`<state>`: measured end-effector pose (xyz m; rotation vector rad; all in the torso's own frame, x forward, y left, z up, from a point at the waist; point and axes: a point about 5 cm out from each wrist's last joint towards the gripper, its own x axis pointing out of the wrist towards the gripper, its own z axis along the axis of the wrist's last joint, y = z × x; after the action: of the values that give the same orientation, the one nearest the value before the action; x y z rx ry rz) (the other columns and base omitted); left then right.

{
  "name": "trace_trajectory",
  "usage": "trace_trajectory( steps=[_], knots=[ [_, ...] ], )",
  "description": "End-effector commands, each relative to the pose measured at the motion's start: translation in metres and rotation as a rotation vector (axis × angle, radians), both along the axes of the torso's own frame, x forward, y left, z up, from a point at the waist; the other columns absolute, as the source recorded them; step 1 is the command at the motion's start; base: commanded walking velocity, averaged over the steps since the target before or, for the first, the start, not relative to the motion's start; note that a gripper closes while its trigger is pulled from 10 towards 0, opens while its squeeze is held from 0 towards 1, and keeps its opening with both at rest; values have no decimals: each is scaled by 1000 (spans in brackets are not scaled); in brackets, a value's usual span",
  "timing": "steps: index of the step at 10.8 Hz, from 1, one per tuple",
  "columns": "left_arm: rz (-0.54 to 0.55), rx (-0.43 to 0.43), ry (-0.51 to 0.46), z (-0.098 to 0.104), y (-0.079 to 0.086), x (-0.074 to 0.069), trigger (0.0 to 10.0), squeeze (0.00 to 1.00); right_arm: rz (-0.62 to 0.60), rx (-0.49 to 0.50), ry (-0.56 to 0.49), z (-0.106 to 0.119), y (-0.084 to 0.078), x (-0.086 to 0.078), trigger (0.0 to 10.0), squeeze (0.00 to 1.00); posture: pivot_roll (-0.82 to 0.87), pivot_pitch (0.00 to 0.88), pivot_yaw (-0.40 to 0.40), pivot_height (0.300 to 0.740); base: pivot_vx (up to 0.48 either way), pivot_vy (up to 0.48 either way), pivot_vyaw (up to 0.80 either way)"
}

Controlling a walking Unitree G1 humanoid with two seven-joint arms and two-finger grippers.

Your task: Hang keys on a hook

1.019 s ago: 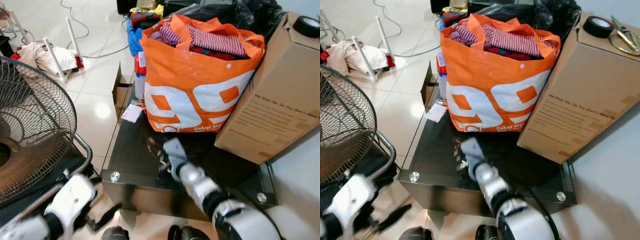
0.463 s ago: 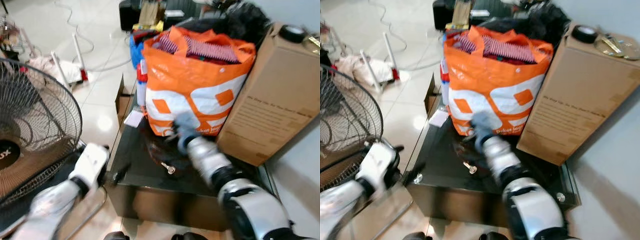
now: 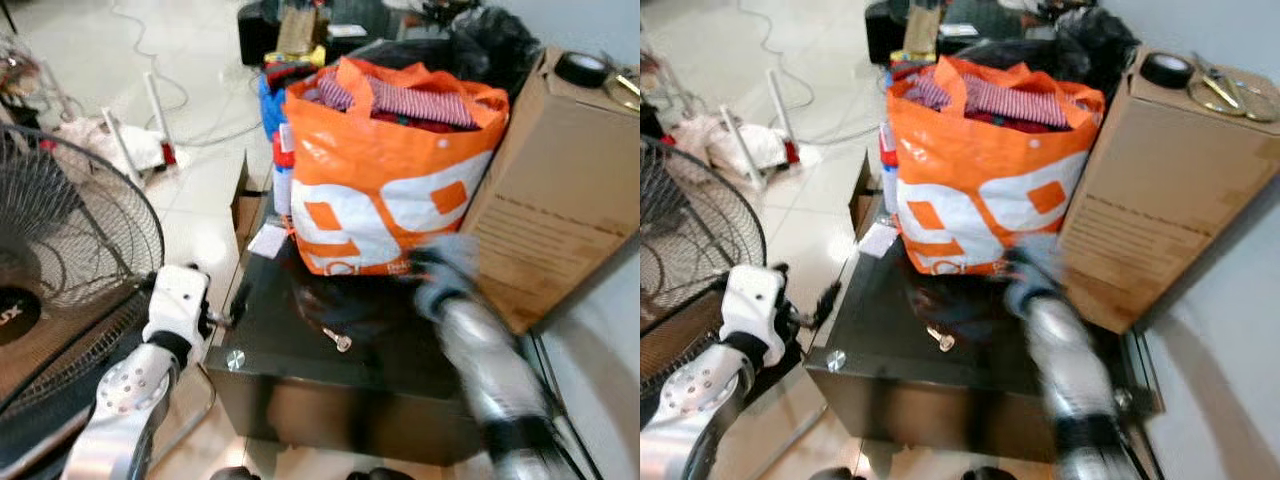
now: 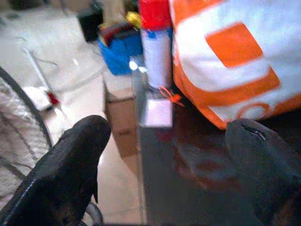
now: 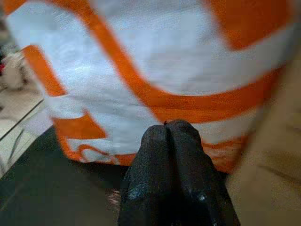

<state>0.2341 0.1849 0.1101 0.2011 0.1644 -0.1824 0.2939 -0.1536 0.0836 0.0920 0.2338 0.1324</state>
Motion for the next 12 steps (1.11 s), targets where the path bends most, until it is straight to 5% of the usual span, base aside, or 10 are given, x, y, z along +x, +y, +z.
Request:
trace_trajectory(
  steps=[1,3,5,9,12],
  knots=[
    [40,7,-36,1,0,5,10000,0,-58,3,-3,6,-11,-12,10000,0,-7,0,-23,740,0,0,0],
    [34,-19,-67,1,-10,14,10000,0,-114,-26,19,8,-20,-34,10000,0,-68,0,5,740,0,0,0],
    [12,-35,-77,3,-15,19,10000,0,-145,-50,11,15,-25,-34,10000,0,-93,0,23,740,0,0,0],
    [-41,-80,-101,12,-17,22,10000,0,65,-137,67,6,-8,-45,10000,0,-71,0,25,740,266,0,525],
    [-44,-49,-84,11,-14,22,10000,0,70,-169,76,7,-20,-39,10000,0,-55,0,23,740,403,0,533]
  ],
)
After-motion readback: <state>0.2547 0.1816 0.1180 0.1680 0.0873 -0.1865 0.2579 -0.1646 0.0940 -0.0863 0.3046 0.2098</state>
